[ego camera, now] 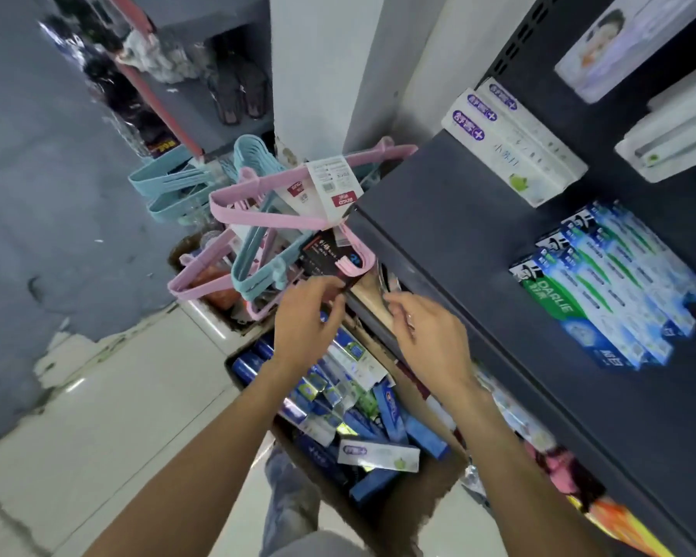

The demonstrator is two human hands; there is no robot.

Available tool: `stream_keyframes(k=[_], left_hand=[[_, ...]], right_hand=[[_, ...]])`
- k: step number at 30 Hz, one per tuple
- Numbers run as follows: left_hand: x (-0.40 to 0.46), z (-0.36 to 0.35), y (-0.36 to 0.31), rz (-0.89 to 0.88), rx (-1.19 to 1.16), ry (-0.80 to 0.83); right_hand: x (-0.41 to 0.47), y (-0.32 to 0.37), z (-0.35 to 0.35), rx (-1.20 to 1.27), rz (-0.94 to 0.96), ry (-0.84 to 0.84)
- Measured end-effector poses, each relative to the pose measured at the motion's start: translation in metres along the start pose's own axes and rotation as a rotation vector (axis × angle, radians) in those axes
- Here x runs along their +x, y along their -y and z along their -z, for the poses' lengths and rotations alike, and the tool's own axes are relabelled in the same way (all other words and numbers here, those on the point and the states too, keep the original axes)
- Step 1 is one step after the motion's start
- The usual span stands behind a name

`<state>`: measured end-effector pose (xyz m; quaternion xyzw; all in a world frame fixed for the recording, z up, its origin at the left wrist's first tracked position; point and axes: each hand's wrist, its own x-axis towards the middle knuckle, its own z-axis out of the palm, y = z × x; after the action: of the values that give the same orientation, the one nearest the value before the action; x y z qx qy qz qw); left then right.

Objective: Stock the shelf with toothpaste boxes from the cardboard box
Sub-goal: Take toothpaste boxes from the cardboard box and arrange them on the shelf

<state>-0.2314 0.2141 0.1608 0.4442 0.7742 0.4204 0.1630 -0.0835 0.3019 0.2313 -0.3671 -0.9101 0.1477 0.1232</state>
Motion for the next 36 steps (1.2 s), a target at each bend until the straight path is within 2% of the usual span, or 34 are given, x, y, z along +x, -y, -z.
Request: stream_keyframes(k=[2, 6, 9, 12, 18, 22, 26, 29, 32, 36], left_hand=[[-0.033, 0.011, 0.016, 0.133, -0.004, 0.142], [-0.084, 0.025, 0.045, 0.296, 0.189, 0.468], [-0.111, 0.025, 0.063, 0.384, 0.320, 0.583], [-0.134, 0.010, 0.078, 0.352, 0.444, 0.636], [-0.179, -0.055, 0.105, 0.159, 0.543, 0.666], [-0.200, -0.119, 0.127, 0.046, 0.649, 0.817], [-0.213, -0.164, 0.153, -0.038, 0.933, 0.965], [-0.223, -0.182, 0.172, -0.114, 1.079, 0.931], [-0.229, -0.192, 0.184, -0.209, 1.152, 0.854], [-0.224, -0.192, 0.186, -0.342, 1.177, 0.803]], right_hand=[[-0.022, 0.002, -0.013, 0.028, -0.038, 0.202], [-0.066, -0.016, -0.058, -0.014, -0.151, 0.605], [-0.100, -0.035, -0.095, -0.041, -0.188, 0.754], [-0.138, -0.055, -0.125, 0.002, -0.289, 0.879], [-0.219, -0.114, -0.196, 0.021, -0.337, 0.918], [-0.261, -0.148, -0.244, -0.045, -0.296, 0.890], [-0.291, -0.168, -0.287, -0.136, -0.273, 0.912], [-0.292, -0.176, -0.312, -0.239, -0.258, 0.850], [-0.286, -0.181, -0.328, -0.349, -0.198, 0.885], [-0.281, -0.182, -0.318, -0.311, -0.222, 0.902]])
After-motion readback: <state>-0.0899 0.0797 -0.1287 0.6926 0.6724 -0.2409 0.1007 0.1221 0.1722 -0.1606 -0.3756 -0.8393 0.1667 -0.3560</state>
